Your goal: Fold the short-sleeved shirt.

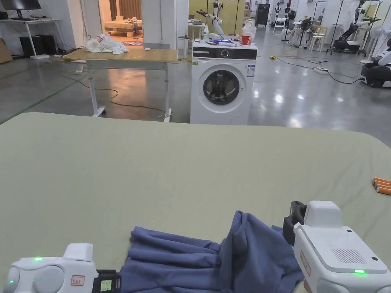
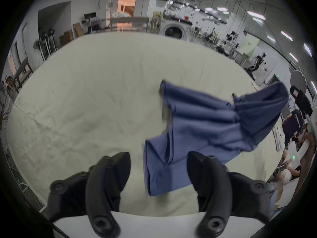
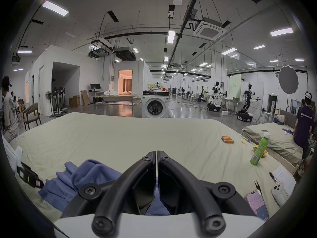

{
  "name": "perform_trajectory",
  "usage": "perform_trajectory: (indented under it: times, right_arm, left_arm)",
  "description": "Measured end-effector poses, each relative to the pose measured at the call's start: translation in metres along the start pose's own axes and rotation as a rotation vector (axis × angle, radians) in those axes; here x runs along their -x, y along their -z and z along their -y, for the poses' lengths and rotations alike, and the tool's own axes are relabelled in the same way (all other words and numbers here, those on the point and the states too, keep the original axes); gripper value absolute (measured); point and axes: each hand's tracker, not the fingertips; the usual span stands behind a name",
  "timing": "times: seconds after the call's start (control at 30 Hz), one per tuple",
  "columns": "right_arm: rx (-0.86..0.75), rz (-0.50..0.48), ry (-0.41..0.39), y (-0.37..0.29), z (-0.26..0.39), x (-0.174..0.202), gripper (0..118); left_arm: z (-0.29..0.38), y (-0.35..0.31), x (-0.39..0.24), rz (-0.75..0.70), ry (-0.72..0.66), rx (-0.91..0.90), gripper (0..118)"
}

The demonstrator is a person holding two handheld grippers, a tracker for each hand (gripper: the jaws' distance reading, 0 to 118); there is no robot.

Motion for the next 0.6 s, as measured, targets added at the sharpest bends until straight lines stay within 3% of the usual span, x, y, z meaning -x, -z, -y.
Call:
perform_trajectory:
  times: [0.17, 0.27, 0.4, 0.47, 0.6]
  right_arm:
    - [0.029, 0.019, 0.011, 0.006, 0.006, -0.015, 1]
    - [0.064, 0.048, 0.014, 0.017, 0.007, -0.036, 1]
    - [0.180, 0.085, 0.037, 0.046, 0.012, -0.071, 5]
    - [0.307, 0.074, 0.046, 0.067, 0.018, -0.087, 16]
    - [0.508, 0.011, 0.100, 0.103, 0.042, -0.105, 68]
  left_arm:
    - [0.018, 0.029, -0.005, -0.060, 0.008, 0.104, 71]
    - [0.027, 0.030, -0.018, -0.141, 0.113, 0.059, 64]
    - [0.032, 0.022, -0.034, -0.092, 0.151, 0.031, 0]
    - [0.031, 0.020, -0.032, -0.012, 0.074, 0.037, 0]
    - [0.033, 0.015, -0.024, -0.021, 0.054, -0.005, 0]
